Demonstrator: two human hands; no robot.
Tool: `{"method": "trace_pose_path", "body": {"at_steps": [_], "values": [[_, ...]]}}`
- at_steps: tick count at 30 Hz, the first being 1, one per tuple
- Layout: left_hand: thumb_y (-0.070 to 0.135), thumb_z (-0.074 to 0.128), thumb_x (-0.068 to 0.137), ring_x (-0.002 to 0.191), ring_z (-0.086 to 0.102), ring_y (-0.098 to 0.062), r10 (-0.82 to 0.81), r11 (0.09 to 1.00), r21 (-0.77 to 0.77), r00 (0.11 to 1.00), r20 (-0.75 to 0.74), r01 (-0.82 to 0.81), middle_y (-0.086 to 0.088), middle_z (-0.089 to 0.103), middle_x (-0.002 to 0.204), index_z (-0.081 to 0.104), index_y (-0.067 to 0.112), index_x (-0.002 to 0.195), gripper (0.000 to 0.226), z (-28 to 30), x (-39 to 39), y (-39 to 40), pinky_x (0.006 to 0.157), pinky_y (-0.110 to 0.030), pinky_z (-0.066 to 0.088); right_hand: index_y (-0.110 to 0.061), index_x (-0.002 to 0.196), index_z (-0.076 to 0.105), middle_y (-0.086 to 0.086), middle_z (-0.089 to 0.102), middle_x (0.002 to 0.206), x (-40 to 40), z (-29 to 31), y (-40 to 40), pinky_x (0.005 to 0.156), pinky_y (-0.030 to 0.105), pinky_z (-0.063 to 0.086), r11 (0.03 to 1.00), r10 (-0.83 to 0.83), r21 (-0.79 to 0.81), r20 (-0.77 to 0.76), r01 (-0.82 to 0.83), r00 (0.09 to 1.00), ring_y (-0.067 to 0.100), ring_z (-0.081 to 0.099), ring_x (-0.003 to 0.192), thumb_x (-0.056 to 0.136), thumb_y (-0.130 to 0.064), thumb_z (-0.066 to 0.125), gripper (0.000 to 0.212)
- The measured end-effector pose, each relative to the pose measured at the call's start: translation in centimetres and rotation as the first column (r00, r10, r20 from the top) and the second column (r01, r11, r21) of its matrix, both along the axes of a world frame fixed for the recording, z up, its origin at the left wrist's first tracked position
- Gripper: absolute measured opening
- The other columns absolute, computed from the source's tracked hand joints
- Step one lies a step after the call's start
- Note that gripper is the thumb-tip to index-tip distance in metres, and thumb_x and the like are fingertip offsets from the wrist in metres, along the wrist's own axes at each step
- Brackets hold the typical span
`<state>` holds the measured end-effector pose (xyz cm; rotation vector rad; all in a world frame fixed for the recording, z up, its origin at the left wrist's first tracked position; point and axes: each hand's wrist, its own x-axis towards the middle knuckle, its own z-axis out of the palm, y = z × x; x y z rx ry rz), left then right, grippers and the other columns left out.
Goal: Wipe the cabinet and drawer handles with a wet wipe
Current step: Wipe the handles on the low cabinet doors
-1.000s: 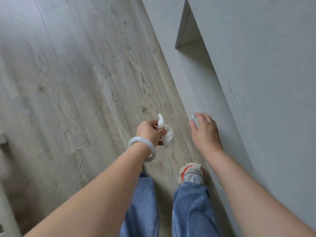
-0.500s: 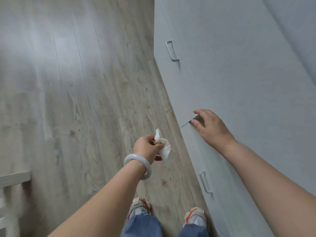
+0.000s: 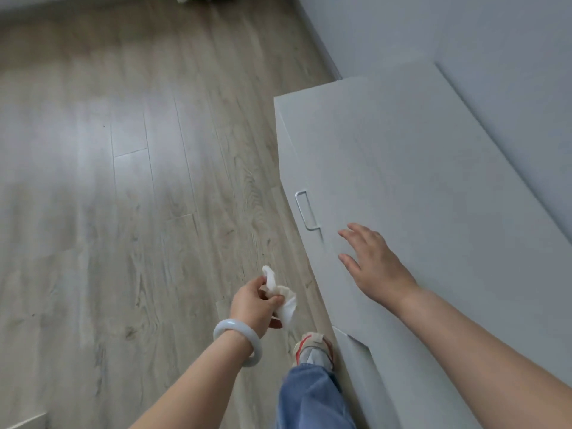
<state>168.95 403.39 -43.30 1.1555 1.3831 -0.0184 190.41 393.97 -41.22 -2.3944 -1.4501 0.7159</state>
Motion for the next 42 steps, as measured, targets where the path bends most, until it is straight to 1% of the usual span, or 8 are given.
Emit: {"method": "trace_pose_path", "body": {"at_steps": [5, 8, 14, 18, 27, 30, 37, 42], "values": [[0.005, 0.064, 0.088, 0.077, 0.071, -0.029, 0.05, 0.999, -0.007, 0.999, 0.008, -0.05, -0.013, 0.067, 0.1, 0.049, 0.014, 0.133, 0.048, -2.0, 4.1, 5.1, 0.069, -0.048, 0.06, -0.01, 0.144, 0.041, 0.012, 0.031, 0.154, 4.6, -2.0, 7.2, 0.116, 0.041, 0.021, 0.988, 0.137, 0.043, 0.18, -0.147, 0.974, 0.03, 0.029, 0.142, 0.095, -0.037, 0.033, 0.056], [0.006, 0.063, 0.089, 0.077, 0.071, -0.027, 0.035, 0.999, -0.034, 0.999, 0.024, -0.035, -0.013, 0.067, 0.104, 0.05, 0.012, 0.132, 0.046, -3.2, 6.5, 7.6, 0.066, -0.043, 0.061, -0.012, 0.148, 0.033, 0.01, 0.022, 0.158, 5.2, -3.7, 11.4, 0.119, 0.042, 0.012, 0.982, 0.169, 0.038, 0.258, -0.185, 0.951, 0.027, 0.02, 0.146, 0.091, -0.041, 0.019, 0.065], [0.004, 0.065, 0.087, 0.078, 0.072, -0.026, 0.029, 0.994, -0.109, 0.997, 0.068, -0.021, -0.013, 0.067, 0.106, 0.049, 0.01, 0.132, 0.048, -5.9, 10.9, 10.5, 0.075, -0.046, 0.06, -0.011, 0.145, 0.039, 0.01, 0.032, 0.154, 5.4, -7.4, 15.9, 0.118, 0.044, 0.013, 0.988, -0.107, 0.138, 0.305, 0.067, 0.946, 0.025, 0.029, 0.143, 0.092, -0.034, 0.025, 0.06], [0.008, 0.072, 0.082, 0.079, 0.073, -0.023, 0.08, 0.975, -0.215, 0.988, 0.129, -0.051, -0.011, 0.07, 0.101, 0.054, 0.01, 0.123, 0.045, -7.3, 12.5, 9.8, 0.084, -0.046, 0.057, -0.012, 0.145, 0.039, 0.009, 0.035, 0.153, 5.3, -8.3, 15.5, 0.117, 0.046, 0.018, 0.983, -0.124, 0.174, 0.399, 0.058, 0.908, 0.024, 0.031, 0.142, 0.093, -0.029, 0.033, 0.055], [0.008, 0.074, 0.08, 0.07, 0.068, -0.017, 0.116, 0.992, -0.065, 0.985, 0.124, -0.108, -0.012, 0.072, 0.089, 0.067, 0.009, 0.102, 0.023, -7.5, 14.0, 11.1, 0.075, -0.034, 0.059, -0.013, 0.148, 0.033, 0.008, 0.027, 0.157, 5.3, -8.4, 15.7, 0.118, 0.047, 0.016, 0.988, -0.112, 0.146, 0.445, 0.051, 0.888, 0.022, 0.024, 0.145, 0.093, -0.028, 0.032, 0.057], [0.01, 0.073, 0.081, 0.074, 0.07, -0.017, 0.123, 0.992, 0.0, 0.984, 0.131, -0.124, -0.005, 0.072, 0.086, 0.066, 0.018, 0.094, 0.017, -7.3, 15.1, 14.4, 0.075, -0.03, 0.057, -0.013, 0.148, 0.033, 0.009, 0.027, 0.157, 5.3, -8.3, 15.8, 0.118, 0.047, 0.016, 0.988, -0.111, 0.147, 0.452, 0.048, 0.885, 0.022, 0.024, 0.145, 0.092, -0.028, 0.033, 0.058], [0.01, 0.073, 0.079, 0.083, 0.07, -0.027, 0.032, 0.996, -0.089, 0.996, 0.089, -0.024, -0.008, 0.073, 0.086, 0.067, 0.017, 0.088, 0.013, -7.9, 13.8, 10.1, 0.08, -0.048, 0.057, -0.013, 0.148, 0.034, 0.008, 0.028, 0.156, 5.3, -8.4, 15.7, 0.117, 0.048, 0.018, 0.987, -0.117, 0.152, 0.473, 0.05, 0.873, 0.023, 0.025, 0.144, 0.092, -0.027, 0.036, 0.058], [0.01, 0.076, 0.076, 0.084, 0.069, -0.031, 0.015, 0.999, -0.045, 0.996, 0.084, -0.011, -0.014, 0.071, 0.089, 0.065, 0.018, 0.09, 0.02, -8.3, 14.3, 11.1, 0.079, -0.047, 0.057, -0.013, 0.148, 0.034, 0.009, 0.028, 0.156, 5.3, -8.4, 15.8, 0.117, 0.048, 0.018, 0.986, -0.117, 0.161, 0.471, 0.046, 0.874, 0.023, 0.026, 0.144, 0.092, -0.027, 0.036, 0.058]]}}
